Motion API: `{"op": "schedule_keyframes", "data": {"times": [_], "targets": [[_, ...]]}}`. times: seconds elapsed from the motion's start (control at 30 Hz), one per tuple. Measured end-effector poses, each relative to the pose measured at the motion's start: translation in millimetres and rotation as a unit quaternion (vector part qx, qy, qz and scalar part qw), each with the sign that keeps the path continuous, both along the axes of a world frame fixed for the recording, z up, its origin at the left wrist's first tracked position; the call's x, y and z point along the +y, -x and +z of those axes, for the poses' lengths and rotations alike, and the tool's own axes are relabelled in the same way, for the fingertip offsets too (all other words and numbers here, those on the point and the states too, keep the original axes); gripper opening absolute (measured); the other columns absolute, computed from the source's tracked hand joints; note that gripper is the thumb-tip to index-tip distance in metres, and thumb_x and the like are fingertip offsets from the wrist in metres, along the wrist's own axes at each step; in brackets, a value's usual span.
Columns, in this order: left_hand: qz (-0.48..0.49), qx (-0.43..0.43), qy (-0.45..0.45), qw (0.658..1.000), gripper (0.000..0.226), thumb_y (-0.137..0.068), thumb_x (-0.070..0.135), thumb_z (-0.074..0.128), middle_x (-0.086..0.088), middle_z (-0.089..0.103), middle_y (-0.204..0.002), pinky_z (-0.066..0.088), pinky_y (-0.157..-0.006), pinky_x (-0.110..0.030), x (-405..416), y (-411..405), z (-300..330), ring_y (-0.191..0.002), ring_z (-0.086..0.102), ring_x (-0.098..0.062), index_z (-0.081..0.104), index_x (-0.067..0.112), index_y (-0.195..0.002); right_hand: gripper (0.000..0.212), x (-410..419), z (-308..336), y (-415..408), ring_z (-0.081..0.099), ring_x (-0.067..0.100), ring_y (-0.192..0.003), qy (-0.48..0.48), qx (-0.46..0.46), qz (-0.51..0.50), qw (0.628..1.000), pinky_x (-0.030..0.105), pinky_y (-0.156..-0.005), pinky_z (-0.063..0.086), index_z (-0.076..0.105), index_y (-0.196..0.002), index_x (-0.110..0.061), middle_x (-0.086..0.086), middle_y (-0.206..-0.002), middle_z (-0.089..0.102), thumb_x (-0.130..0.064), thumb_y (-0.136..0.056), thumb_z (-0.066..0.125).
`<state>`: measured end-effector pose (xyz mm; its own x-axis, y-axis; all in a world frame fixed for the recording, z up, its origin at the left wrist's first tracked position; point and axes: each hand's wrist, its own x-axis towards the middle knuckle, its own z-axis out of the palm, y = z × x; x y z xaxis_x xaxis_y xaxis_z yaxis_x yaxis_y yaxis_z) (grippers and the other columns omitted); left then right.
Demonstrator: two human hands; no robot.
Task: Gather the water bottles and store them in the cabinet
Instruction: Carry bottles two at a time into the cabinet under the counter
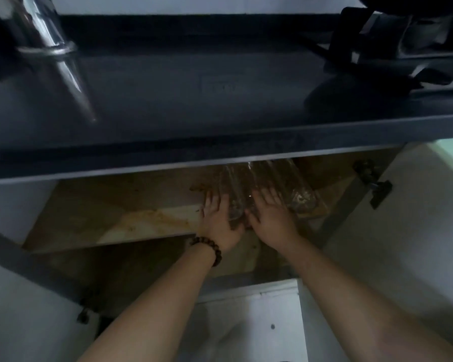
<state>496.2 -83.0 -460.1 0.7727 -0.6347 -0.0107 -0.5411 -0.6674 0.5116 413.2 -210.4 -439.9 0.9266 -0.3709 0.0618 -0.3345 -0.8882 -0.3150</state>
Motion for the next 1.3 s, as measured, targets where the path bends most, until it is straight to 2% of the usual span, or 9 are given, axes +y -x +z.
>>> {"op": "schedule_keyframes", "data": {"times": [0.13,0.27,0.33,0.43,0.53,0.67,0.77,0.93,1.3], "targets": [[-0.019,0.025,-0.009,0.999,0.087,-0.09,0.066,0.034,-0.004,-0.009,-0.162,-0.001,-0.12,-0.044,28.4,39.4,46.7,-0.149,-0.01,-0.021,-0.012,0.026,-0.153,0.072,17.4,36.0,40.4,0.003,0.026,-0.148,-0.051,0.015,-0.007,0.999,0.044,-0.12,0.011,0.018,-0.152,-0.015,0.007,-0.159,0.015,-0.05,-0.089,0.026],[-0.05,0.006,-0.048,0.998,0.079,-0.092,0.063,0.033,-0.005,-0.002,-0.163,0.006,-0.121,-0.047,52.8,80.5,112.6,-0.149,-0.005,-0.023,0.006,0.024,-0.154,0.066,41.0,98.4,89.3,-0.001,0.023,-0.148,-0.063,0.056,-0.025,0.996,0.04,-0.12,0.006,0.016,-0.151,-0.015,0.006,-0.16,0.01,-0.032,-0.095,0.046],[-0.069,0.003,-0.071,0.995,0.074,-0.094,0.061,0.033,-0.002,0.0,-0.163,0.01,-0.12,-0.047,65.8,98.1,150.2,-0.149,-0.004,-0.021,0.009,0.026,-0.154,0.065,53.4,133.8,113.3,-0.008,0.02,-0.148,-0.071,0.067,-0.044,0.994,0.039,-0.121,0.002,0.012,-0.152,-0.018,0.002,-0.161,0.004,-0.032,-0.096,0.042],[-0.098,0.026,-0.108,0.989,0.072,-0.096,0.058,0.031,0.0,0.0,-0.163,0.009,-0.121,-0.044,83.8,121.3,204.3,-0.149,-0.003,-0.019,0.006,0.025,-0.155,0.06,71.5,184.5,152.5,-0.015,0.015,-0.146,-0.086,0.092,-0.086,0.988,0.033,-0.117,-0.008,0.01,-0.152,-0.022,-0.003,-0.161,-0.002,-0.041,-0.1,0.032],[-0.121,0.031,-0.117,0.985,0.071,-0.096,0.058,0.03,-0.001,0.003,-0.163,0.007,-0.121,-0.04,98.1,145.8,253.9,-0.149,0.0,-0.017,0.007,0.024,-0.155,0.059,89.6,233.6,190.0,-0.017,0.017,-0.146,-0.095,0.119,-0.121,0.981,0.036,-0.119,-0.008,0.007,-0.153,-0.025,-0.004,-0.161,-0.003,-0.047,-0.1,0.024],[-0.143,0.035,-0.111,0.983,0.071,-0.097,0.057,0.031,0.0,0.006,-0.163,0.007,-0.12,-0.039,97.6,177.4,301.6,-0.149,0.002,-0.016,0.008,0.022,-0.155,0.057,102.2,281.0,230.7,-0.014,0.017,-0.147,-0.107,0.097,-0.174,0.974,0.038,-0.12,-0.004,0.011,-0.152,-0.025,-0.003,-0.161,0.001,-0.043,-0.101,0.027],[-0.178,0.033,-0.095,0.979,0.071,-0.097,0.056,0.032,0.001,0.007,-0.163,0.011,-0.121,-0.041,86.8,202.1,323.6,-0.149,0.002,-0.016,0.009,0.023,-0.155,0.057,102.6,304.6,256.2,-0.012,0.019,-0.147,-0.114,0.087,-0.217,0.965,0.037,-0.119,-0.007,0.011,-0.152,-0.024,-0.001,-0.161,0.002,-0.042,-0.101,0.027],[-0.249,0.021,-0.076,0.965,0.07,-0.098,0.054,0.032,-0.001,0.006,-0.163,0.008,-0.121,-0.042,55.8,249.1,346.3,-0.149,-0.001,-0.016,0.009,0.021,-0.155,0.056,94.3,322.6,321.0,-0.01,0.018,-0.147,-0.114,0.054,-0.305,0.944,0.036,-0.119,-0.005,0.015,-0.152,-0.023,-0.001,-0.161,0.004,-0.042,-0.101,0.03],[-0.383,0.003,-0.06,0.922,0.07,-0.096,0.05,0.038,-0.004,0.014,-0.162,0.006,-0.12,-0.041,-46.5,399.5,364.9,-0.149,0.004,-0.019,0.017,0.017,-0.154,0.057,54.0,335.6,510.0,-0.007,0.018,-0.148,-0.123,-0.005,-0.517,0.847,0.036,-0.119,0.0,0.019,-0.151,-0.02,0.002,-0.161,0.007,-0.041,-0.1,0.034]]}}
